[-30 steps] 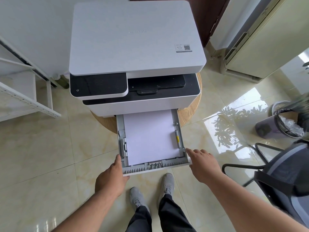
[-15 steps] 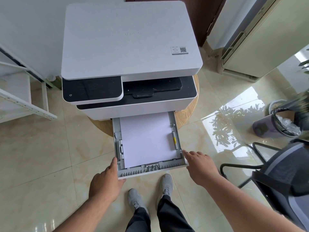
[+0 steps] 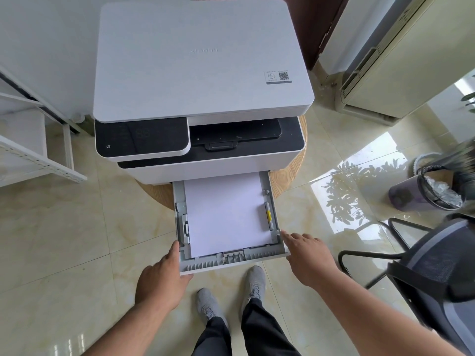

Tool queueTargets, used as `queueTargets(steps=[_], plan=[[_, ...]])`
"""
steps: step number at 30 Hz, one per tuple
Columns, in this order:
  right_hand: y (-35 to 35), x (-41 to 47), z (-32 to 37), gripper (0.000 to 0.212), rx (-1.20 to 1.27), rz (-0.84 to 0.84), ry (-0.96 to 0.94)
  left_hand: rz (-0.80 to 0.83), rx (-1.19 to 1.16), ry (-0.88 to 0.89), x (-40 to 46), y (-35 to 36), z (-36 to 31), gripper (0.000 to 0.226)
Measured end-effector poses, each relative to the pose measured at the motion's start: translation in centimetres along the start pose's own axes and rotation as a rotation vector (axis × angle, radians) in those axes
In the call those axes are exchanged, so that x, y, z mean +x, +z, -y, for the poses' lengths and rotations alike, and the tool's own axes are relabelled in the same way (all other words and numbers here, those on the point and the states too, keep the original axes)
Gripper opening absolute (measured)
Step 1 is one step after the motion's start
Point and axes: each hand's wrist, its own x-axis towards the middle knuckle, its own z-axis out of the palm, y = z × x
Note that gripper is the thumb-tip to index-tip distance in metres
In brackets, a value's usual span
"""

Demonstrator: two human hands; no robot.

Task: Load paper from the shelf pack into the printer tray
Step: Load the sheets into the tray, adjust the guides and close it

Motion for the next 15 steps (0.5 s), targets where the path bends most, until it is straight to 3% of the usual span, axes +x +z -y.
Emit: queueTargets(steps=[15], plan=[[0.06,-0.07,0.03,0.069,0.031,-0.003,-0.002,-0.002,-0.006,0.005,0.0,-0.2,-0.01,0.086]])
